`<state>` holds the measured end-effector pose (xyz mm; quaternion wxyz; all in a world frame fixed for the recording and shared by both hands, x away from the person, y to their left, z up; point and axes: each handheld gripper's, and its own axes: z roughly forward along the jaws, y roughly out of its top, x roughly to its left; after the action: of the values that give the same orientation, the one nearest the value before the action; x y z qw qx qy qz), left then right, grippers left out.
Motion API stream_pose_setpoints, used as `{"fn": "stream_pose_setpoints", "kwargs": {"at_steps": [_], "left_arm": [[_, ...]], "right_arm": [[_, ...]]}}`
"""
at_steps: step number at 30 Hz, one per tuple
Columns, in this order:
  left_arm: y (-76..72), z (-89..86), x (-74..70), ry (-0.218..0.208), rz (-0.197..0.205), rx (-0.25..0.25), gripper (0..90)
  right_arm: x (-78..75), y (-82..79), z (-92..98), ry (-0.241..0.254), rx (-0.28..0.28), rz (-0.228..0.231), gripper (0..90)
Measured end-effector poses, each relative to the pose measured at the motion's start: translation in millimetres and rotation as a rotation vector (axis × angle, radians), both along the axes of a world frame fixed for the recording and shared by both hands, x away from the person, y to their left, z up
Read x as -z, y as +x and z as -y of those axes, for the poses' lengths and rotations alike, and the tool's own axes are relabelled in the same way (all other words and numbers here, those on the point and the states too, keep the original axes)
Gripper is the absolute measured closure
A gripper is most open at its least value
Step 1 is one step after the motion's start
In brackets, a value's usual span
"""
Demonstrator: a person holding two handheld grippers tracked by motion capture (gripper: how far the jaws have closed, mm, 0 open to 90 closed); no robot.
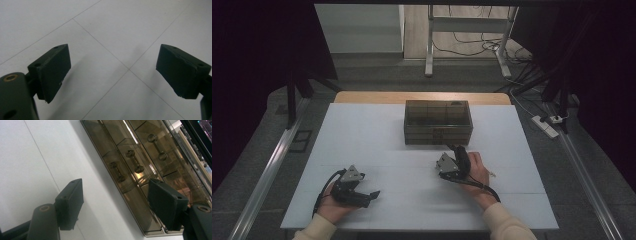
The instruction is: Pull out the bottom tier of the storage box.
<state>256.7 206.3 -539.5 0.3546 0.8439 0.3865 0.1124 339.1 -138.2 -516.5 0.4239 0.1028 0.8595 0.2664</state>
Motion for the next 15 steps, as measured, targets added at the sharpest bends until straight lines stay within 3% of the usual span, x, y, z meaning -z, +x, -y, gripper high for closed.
{"fn": "stream_pose_setpoints", "kwargs": {"at_steps": [15], "left_arm": [[-0.1, -0.6, 0.1, -0.001, -0.002, -0.003, 12.2]], "right_arm": [[2.4, 6.5, -3.6, -0.011, -0.004, 0.001, 30.1]]}}
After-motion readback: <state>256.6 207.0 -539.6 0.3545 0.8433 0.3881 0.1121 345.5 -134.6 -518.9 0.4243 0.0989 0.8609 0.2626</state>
